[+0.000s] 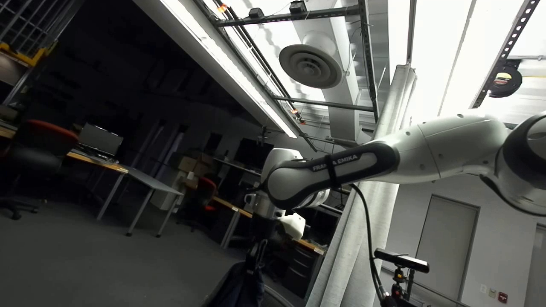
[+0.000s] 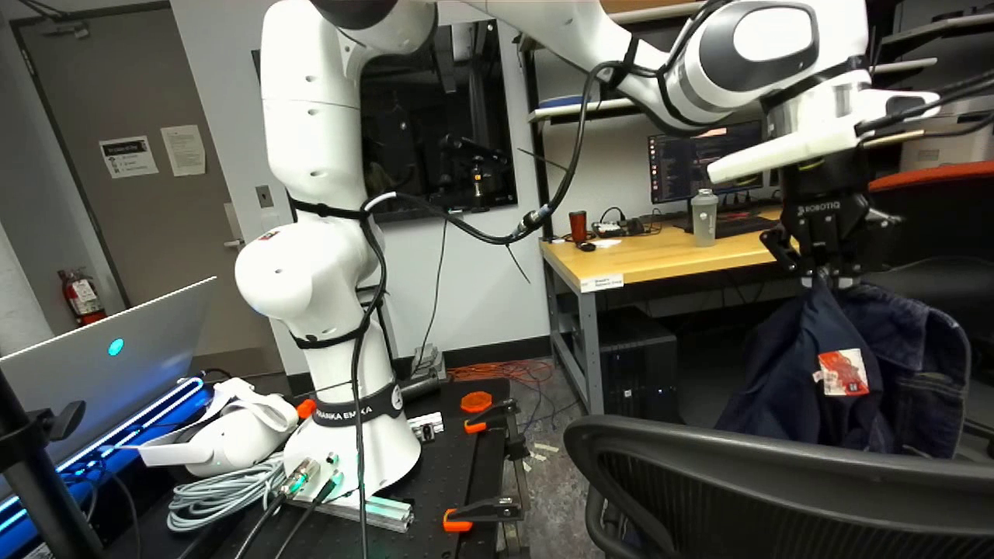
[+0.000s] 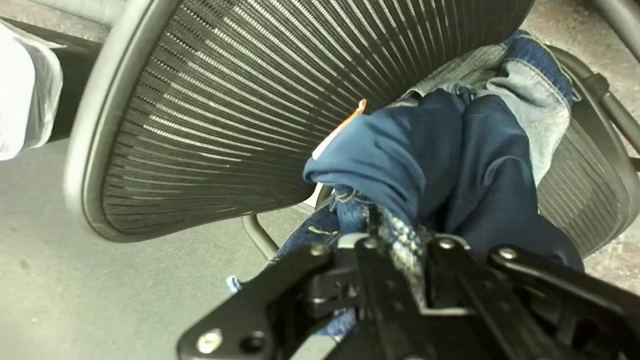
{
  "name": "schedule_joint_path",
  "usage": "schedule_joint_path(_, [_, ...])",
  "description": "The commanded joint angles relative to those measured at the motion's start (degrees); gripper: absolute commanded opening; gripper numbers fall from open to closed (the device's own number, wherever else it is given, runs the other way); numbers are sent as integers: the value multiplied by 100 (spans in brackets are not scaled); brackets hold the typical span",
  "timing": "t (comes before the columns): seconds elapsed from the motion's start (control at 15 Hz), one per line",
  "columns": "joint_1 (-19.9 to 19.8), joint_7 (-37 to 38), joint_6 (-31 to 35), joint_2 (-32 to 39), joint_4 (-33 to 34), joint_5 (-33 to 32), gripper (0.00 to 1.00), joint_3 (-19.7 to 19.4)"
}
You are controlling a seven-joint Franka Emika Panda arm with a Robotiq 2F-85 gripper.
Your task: Put the jeans on the backrest of the chair
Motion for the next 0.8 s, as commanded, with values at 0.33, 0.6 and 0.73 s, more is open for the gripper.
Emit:
schedule_joint_path(0.33, [-117, -645, -201, -1102, 278, 623, 3, -218])
schedule_joint_path(0.6, [-192, -758, -308, -1222, 739, 860, 3, -428])
schedule_joint_path(0.73, [-251, -897, -443, -1260, 1047, 1039, 3, -544])
